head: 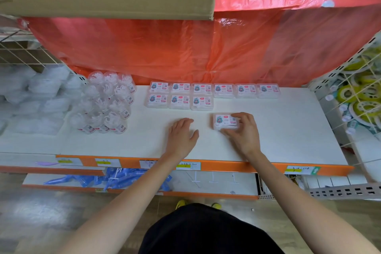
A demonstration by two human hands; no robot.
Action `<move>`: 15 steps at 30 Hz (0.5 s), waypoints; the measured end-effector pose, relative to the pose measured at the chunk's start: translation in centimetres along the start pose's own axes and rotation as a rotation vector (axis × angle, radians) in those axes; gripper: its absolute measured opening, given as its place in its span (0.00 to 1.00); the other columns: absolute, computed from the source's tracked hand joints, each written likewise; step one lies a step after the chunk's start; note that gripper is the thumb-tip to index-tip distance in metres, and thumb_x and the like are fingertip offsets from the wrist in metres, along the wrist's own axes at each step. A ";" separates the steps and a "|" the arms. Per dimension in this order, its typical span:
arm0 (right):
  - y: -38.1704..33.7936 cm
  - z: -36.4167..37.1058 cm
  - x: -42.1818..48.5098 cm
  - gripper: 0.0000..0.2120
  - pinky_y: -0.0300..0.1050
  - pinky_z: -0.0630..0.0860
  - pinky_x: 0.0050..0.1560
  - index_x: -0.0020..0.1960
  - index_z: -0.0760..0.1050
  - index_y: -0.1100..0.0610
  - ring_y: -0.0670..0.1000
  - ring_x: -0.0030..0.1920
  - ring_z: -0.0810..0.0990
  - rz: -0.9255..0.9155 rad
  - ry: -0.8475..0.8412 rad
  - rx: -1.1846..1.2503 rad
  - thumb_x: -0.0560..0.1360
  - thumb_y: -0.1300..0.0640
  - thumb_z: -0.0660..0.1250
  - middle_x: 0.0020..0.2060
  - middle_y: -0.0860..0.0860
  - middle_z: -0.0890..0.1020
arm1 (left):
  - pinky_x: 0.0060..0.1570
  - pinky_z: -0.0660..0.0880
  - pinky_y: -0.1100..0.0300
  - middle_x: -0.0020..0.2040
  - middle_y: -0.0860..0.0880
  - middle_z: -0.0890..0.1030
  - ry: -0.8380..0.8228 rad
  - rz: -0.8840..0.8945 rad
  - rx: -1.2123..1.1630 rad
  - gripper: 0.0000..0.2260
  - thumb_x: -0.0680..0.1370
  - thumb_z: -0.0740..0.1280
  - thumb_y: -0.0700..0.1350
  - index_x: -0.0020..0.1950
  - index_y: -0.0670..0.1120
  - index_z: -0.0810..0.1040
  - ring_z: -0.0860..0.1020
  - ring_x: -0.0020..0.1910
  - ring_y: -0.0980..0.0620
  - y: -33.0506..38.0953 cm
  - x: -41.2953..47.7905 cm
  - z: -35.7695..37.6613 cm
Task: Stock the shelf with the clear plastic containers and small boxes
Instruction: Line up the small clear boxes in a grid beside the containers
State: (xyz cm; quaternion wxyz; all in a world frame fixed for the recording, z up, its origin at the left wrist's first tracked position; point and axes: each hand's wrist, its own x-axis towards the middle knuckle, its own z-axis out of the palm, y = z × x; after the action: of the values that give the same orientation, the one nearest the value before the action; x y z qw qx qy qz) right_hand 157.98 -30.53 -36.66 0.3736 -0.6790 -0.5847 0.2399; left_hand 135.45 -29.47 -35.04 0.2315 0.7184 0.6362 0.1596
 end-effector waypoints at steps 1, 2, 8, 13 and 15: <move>0.3 -0.2 0.2 0.25 0.44 0.72 0.60 0.60 0.76 0.56 0.52 0.59 0.75 0.021 0.018 -0.022 0.66 0.53 0.80 0.58 0.50 0.74 | 0.70 0.53 0.57 0.73 0.48 0.67 -0.026 0.046 0.076 0.20 0.80 0.62 0.50 0.72 0.47 0.69 0.62 0.73 0.48 -0.4 -0.2 0.3; 0.6 -0.4 0.3 0.26 0.44 0.72 0.61 0.61 0.75 0.56 0.53 0.60 0.75 0.041 0.020 -0.048 0.67 0.53 0.79 0.59 0.51 0.74 | 0.71 0.51 0.56 0.75 0.48 0.64 -0.053 0.081 0.131 0.21 0.81 0.61 0.51 0.73 0.47 0.68 0.59 0.75 0.48 -0.9 -0.3 0.6; 0.8 0.1 -0.4 0.27 0.56 0.64 0.69 0.69 0.71 0.54 0.57 0.71 0.66 0.012 -0.007 -0.292 0.73 0.50 0.72 0.73 0.57 0.64 | 0.72 0.50 0.52 0.77 0.47 0.63 -0.047 0.141 0.259 0.31 0.77 0.45 0.60 0.74 0.47 0.67 0.57 0.77 0.46 -2.0 -1.1 1.7; 0.7 1.0 -2.4 0.23 0.55 0.63 0.64 0.66 0.74 0.54 0.58 0.66 0.70 -0.183 0.009 -0.485 0.75 0.44 0.60 0.68 0.55 0.73 | 0.71 0.54 0.51 0.76 0.47 0.65 -0.050 0.131 0.287 0.28 0.78 0.48 0.59 0.73 0.47 0.69 0.60 0.76 0.47 -2.0 -1.1 1.7; 0.7 1.4 -2.5 0.25 0.54 0.61 0.64 0.68 0.73 0.54 0.57 0.65 0.71 -0.204 -0.023 -0.570 0.76 0.43 0.56 0.68 0.54 0.74 | 0.71 0.54 0.51 0.76 0.47 0.65 -0.045 0.130 0.290 0.28 0.78 0.48 0.58 0.73 0.47 0.69 0.60 0.76 0.47 -2.1 -1.1 1.8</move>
State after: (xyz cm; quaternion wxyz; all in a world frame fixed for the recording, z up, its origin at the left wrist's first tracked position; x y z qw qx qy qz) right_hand 156.90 -32.68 -38.34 0.1838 -0.6915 -0.6977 0.0349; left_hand 134.50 -30.59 -37.60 0.1289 0.7874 0.5994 0.0647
